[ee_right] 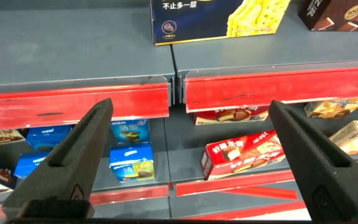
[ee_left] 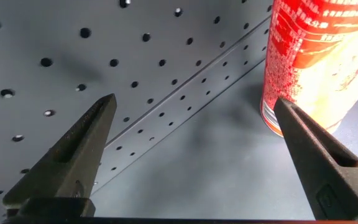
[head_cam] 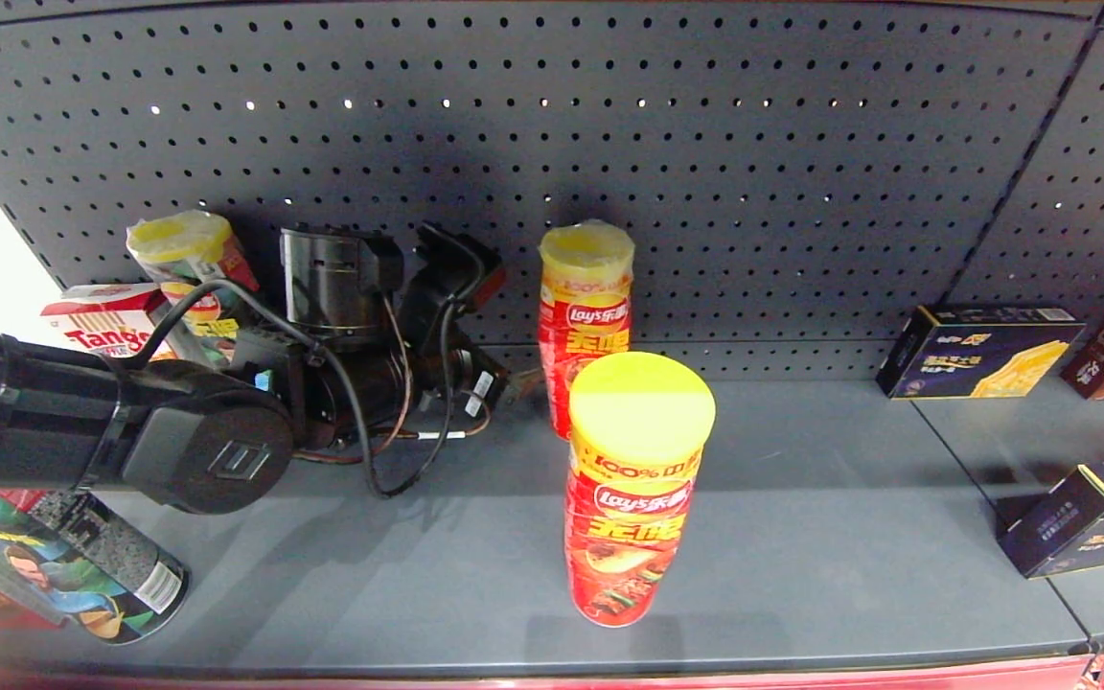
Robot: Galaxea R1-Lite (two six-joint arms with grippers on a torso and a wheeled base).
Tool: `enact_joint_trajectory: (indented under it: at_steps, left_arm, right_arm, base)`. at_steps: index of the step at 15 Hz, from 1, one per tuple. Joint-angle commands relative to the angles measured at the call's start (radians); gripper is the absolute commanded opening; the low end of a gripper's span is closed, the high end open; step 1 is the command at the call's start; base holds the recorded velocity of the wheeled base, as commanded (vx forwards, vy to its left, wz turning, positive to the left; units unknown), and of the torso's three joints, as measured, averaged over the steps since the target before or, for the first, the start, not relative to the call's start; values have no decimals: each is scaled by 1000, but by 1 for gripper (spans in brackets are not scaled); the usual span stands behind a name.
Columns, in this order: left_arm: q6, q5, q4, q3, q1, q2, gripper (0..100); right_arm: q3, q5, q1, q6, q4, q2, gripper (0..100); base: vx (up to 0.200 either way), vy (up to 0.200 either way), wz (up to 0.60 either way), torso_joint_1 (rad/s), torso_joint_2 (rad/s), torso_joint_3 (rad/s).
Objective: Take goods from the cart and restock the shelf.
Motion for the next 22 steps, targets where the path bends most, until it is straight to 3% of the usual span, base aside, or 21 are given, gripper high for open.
enact_joint_trajectory:
  at_steps: [1, 8, 11, 13, 14, 16, 17, 18, 19, 21, 22]
  left_arm:
    - [0, 0, -1, -2, -5, 7, 100]
    - [-14, 22, -20, 69, -4, -99, 100]
    - [-29, 30, -132, 204, -12, -280, 100]
    - [-73, 30, -154, 290, -53, -409, 100]
    - [-84, 33, -157, 321, -70, -455, 100]
    - [-98, 2, -177, 476, -110, -646, 100]
    - [-130, -43, -174, 555, -159, -749, 100]
    - [-156, -47, -168, 618, -211, -844, 100]
    - [-158, -43, -166, 673, -243, -927, 100]
    - [-161, -44, -149, 755, -234, -1058, 100]
    - [-165, -49, -66, 834, -183, -1202, 100]
  right_arm:
    - [0, 0, 0, 0, 0, 2, 100]
    - [0, 0, 0, 0, 0, 2, 100]
    - [0, 0, 0, 0, 0, 2, 100]
    - [0, 0, 0, 0, 0, 2, 100]
    - [0, 0, 0, 0, 0, 2, 100]
    - [0, 0, 0, 0, 0, 2, 100]
    - [0, 0, 0, 0, 0, 2, 100]
    - [0, 0, 0, 0, 0, 2, 100]
    - [0, 0, 0, 0, 0, 2, 100]
    - [0, 0, 0, 0, 0, 2, 100]
    - [0, 0, 0, 0, 0, 2, 100]
  base:
    - [0, 0, 0, 0, 0, 0]
    - [0, 0, 0, 0, 0, 0]
    - [0, 0, 0, 0, 0, 0]
    - [0, 0, 0, 0, 0, 0]
    - [0, 0, 0, 0, 0, 0]
    - [0, 0, 0, 0, 0, 0]
    - [0, 0, 0, 0, 0, 0]
    - [0, 0, 0, 0, 0, 0]
    - [0, 0, 0, 0, 0, 0]
    - [0, 0, 0, 0, 0, 0]
    - [0, 0, 0, 0, 0, 0]
